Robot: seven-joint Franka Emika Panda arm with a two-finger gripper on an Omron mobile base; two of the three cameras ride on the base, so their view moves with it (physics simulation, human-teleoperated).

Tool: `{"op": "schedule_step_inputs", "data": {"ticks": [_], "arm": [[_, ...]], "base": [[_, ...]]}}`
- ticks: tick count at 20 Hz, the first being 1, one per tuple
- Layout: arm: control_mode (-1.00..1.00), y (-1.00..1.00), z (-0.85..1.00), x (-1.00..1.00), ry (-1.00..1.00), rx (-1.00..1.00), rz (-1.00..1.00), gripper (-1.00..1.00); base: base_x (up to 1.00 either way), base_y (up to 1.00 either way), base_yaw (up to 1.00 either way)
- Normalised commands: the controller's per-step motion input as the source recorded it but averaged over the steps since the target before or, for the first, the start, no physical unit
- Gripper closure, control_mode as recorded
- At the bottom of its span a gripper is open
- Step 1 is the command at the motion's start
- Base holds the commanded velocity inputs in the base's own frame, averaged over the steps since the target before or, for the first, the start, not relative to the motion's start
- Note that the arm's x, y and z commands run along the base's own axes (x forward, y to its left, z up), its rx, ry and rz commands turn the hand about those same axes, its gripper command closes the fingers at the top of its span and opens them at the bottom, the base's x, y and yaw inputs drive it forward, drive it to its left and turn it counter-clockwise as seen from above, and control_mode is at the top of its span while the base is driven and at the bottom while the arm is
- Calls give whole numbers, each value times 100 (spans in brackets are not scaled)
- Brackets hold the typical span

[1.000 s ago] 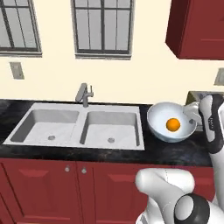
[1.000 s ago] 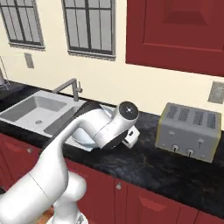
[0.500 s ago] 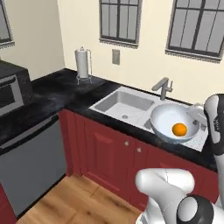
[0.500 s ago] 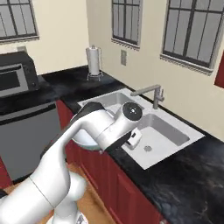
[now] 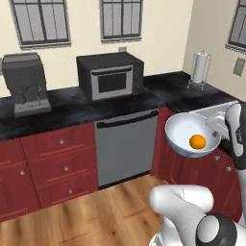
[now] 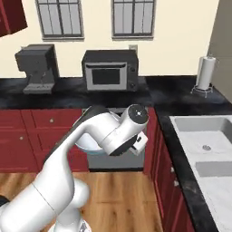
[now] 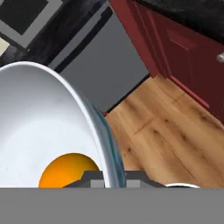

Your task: Move the mug from next to the sink to the open cabinet. Then, move the bowl with the orange to the fridge to clear the area for faucet cleaning.

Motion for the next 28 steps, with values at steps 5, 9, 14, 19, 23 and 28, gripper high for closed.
{"op": "schedule_step_inputs", "data": {"ticks": [5,9,14,19,23,28], "arm": [[100,0,0,0,0,0,0,100],[100,0,0,0,0,0,0,100],[100,0,0,0,0,0,0,100],[100,0,0,0,0,0,0,100],[100,0,0,0,0,0,0,100],[100,0,0,0,0,0,0,100]], "base": [[-8,59,86],[-11,59,86],[-20,59,84],[-64,48,73],[-91,27,68],[-56,32,77]]}}
